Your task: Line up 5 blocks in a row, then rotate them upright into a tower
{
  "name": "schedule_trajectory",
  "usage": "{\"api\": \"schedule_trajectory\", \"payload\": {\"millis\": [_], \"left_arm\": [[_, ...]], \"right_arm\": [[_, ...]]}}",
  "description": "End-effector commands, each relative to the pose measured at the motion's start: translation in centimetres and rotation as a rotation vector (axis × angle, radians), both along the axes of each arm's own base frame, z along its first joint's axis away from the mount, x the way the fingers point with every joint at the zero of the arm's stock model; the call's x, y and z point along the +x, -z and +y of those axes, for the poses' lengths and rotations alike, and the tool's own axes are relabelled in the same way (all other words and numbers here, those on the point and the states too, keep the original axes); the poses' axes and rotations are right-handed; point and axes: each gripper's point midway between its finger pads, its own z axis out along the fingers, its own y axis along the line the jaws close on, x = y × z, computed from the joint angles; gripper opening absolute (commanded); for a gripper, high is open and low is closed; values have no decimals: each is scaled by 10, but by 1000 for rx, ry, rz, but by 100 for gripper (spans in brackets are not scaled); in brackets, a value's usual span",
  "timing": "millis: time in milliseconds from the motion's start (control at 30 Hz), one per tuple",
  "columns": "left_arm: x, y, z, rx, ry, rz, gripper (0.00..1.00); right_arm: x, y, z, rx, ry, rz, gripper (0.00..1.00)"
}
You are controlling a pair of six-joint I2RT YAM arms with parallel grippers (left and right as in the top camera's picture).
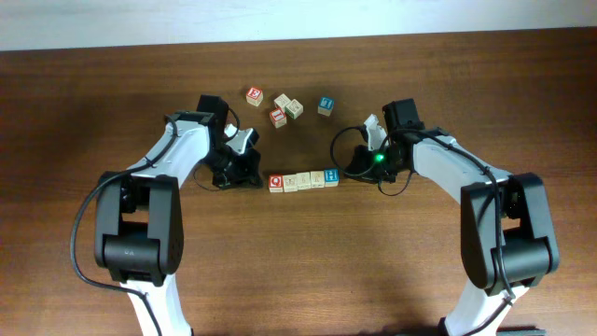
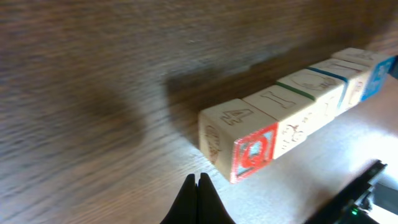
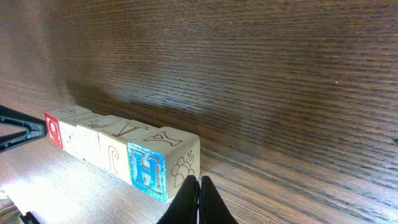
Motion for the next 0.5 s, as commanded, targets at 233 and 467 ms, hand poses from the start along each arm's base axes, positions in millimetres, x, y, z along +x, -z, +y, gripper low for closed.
{"api": "schedule_trajectory", "payload": {"millis": [233,467], "left_arm": [[-3,9,-10,34,76,-30,0],[-5,5,-17,-14,75,-21,0]], "right_arm": [[-1,3,-2,-23,6,0,5],[0,5,-5,-39,45,19,5]]}}
